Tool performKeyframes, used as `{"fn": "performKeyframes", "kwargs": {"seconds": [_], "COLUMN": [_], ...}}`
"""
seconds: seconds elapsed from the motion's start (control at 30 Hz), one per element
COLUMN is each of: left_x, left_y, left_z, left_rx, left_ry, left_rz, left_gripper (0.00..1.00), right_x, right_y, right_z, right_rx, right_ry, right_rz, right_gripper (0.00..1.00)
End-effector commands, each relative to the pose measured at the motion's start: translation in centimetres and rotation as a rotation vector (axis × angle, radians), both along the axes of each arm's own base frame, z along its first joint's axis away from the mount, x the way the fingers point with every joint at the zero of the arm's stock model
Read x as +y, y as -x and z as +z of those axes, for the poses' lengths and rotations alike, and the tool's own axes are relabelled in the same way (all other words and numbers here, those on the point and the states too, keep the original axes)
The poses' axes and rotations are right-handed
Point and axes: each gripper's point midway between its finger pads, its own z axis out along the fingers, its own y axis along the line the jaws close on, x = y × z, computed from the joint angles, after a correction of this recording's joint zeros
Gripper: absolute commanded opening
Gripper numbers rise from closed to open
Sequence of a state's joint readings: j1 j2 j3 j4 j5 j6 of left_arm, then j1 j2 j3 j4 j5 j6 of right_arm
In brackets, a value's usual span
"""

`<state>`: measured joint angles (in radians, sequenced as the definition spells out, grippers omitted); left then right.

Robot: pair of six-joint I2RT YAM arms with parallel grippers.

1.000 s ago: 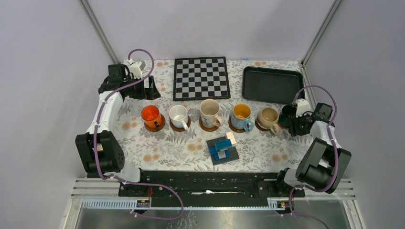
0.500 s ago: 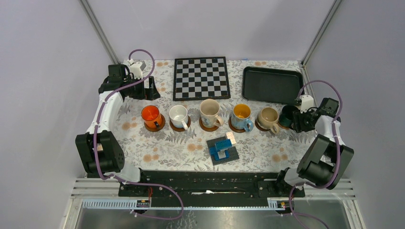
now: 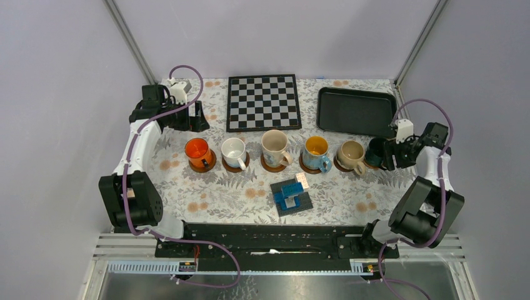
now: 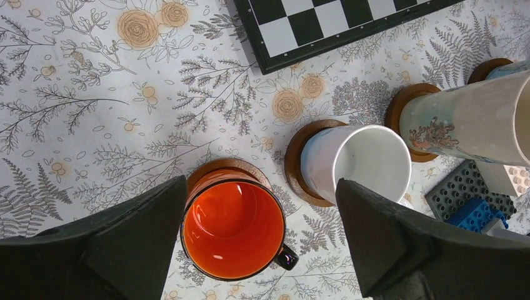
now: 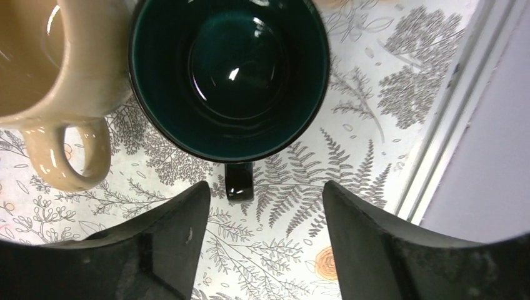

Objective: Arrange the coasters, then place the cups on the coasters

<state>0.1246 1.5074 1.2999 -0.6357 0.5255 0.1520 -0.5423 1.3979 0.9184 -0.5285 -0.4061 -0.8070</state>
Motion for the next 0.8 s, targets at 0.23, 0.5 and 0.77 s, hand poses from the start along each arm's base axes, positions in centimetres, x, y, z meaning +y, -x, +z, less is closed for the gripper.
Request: {"fn": "performKeyframes", "kwargs": {"seconds": [0.23, 0.5, 0.77], "left_x": [0.4, 1.1, 1.6], "left_y": [-1.5, -3.0, -3.7], "left_z": [1.3, 2.1, 2.8], "left_rx": [-0.022, 0.021, 0.014], "left_ry": [-0.037, -0.056, -0.076], "left_rz": [-0.017, 0.004, 0.015], "left_gripper": [0.99, 0.99, 0.99], "right_x": [-1.0, -0.4, 2.9], "right_y": [-4.6, -8.7, -12.4], "right_z": [7.4, 10.8, 12.0], "right_rx": [-0.129, -0.171, -0.175], "right_ry": [-0.046, -0.132, -0.163], "right_rz": [-0.024, -0.049, -0.006], "right_gripper": [0.96, 1.00, 1.00]}}
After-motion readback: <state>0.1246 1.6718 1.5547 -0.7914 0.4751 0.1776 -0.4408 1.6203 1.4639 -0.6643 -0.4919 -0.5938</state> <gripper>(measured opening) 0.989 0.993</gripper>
